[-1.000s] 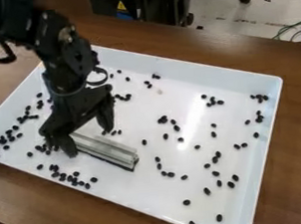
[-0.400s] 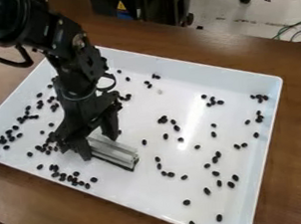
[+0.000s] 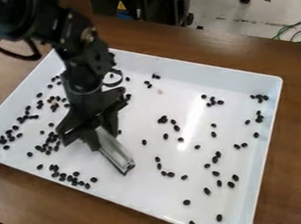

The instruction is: Sweep into pile

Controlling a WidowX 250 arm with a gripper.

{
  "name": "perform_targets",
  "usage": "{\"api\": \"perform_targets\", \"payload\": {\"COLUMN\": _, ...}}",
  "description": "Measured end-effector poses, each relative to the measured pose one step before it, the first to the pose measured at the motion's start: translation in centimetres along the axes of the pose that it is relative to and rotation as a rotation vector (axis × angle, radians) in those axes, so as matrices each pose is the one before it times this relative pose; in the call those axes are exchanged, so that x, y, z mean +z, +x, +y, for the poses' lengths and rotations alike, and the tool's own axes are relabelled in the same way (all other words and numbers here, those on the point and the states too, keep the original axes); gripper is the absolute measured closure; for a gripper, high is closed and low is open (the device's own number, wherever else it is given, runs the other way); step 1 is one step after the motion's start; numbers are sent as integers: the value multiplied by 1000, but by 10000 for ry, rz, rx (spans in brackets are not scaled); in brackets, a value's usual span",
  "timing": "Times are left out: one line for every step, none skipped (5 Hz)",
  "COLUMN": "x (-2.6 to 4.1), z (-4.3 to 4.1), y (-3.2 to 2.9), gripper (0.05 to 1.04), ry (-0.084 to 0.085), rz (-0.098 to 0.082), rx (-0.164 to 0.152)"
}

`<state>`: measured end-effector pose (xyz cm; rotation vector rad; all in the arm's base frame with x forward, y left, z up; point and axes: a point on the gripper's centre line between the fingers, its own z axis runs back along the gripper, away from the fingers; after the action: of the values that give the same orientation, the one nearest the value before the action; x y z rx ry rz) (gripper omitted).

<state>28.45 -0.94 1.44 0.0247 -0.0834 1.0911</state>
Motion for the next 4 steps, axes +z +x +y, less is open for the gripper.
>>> {"api": "perform_targets", "payload": {"x": 2464, "z": -1543, "y": -1344, "gripper": 731, "ry": -212, "rz": -186, "rx": -1663}}
{"api": "perform_targets", "payload": {"x": 1468, "z": -2925, "y": -1348, "gripper": 731, "ry": -1001, "rz": 19, "rx": -2279}}
{"api": "perform_targets", "payload": {"x": -504, "z": -4489, "y": -1252, "gripper": 731, "ry": -583, "rz": 145, "rx": -2400}}
{"api": "perform_targets", "payload": {"x": -2075, "z": -3819, "y": -1686, "gripper": 731, "ry": -1181, "rz": 400, "rx": -2494}}
